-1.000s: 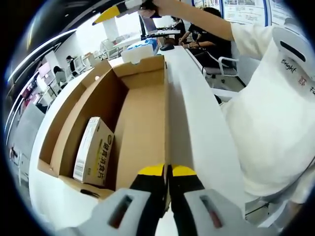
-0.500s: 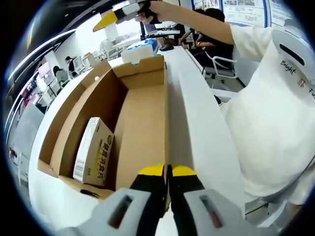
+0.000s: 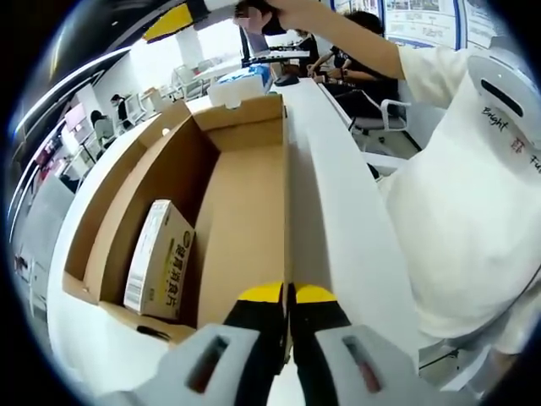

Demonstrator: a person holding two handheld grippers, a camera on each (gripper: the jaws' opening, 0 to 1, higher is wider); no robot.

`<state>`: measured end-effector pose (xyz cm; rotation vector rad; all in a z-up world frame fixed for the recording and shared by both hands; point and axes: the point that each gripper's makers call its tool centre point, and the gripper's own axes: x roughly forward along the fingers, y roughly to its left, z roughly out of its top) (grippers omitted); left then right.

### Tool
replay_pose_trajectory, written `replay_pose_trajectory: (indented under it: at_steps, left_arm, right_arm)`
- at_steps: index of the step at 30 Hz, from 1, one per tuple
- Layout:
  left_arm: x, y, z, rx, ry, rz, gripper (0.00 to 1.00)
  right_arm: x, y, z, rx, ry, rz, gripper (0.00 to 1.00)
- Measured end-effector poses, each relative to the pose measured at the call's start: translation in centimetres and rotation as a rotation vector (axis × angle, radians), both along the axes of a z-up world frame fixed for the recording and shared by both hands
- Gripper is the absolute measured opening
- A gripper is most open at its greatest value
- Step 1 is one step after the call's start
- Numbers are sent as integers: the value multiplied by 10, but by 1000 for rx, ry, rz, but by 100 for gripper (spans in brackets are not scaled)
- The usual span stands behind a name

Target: Operate the shoe box by opening the lid, removing the specified soft item, and placing it in the target area until the item is outside and the box remains undamaged.

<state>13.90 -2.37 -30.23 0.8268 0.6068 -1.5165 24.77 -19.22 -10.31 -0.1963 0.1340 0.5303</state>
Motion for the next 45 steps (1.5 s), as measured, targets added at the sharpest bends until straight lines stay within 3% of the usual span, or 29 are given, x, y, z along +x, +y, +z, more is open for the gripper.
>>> replay_pose_trajectory:
  at_steps: [15,25,34,38,45]
  left_arm:
    - [-2,0,1,-3,4,0,1]
    - [-3,-1,0,2,3,-1,1]
    - [-3,-1,0,0,1,0,1]
    - [-3,-1,0,0,1,0,1]
    - [-3,-1,0,-3,1,-1,1]
  right_arm:
    - [-3,32,-25,-199,-47,40,32]
    - [-5,48,-41,-126,20,102,38]
    - [-2,60,-63,-200,18,116,38]
    - [0,68,-70,-197,19,143,38]
    - [-6,85,-95,-287,10,209,34]
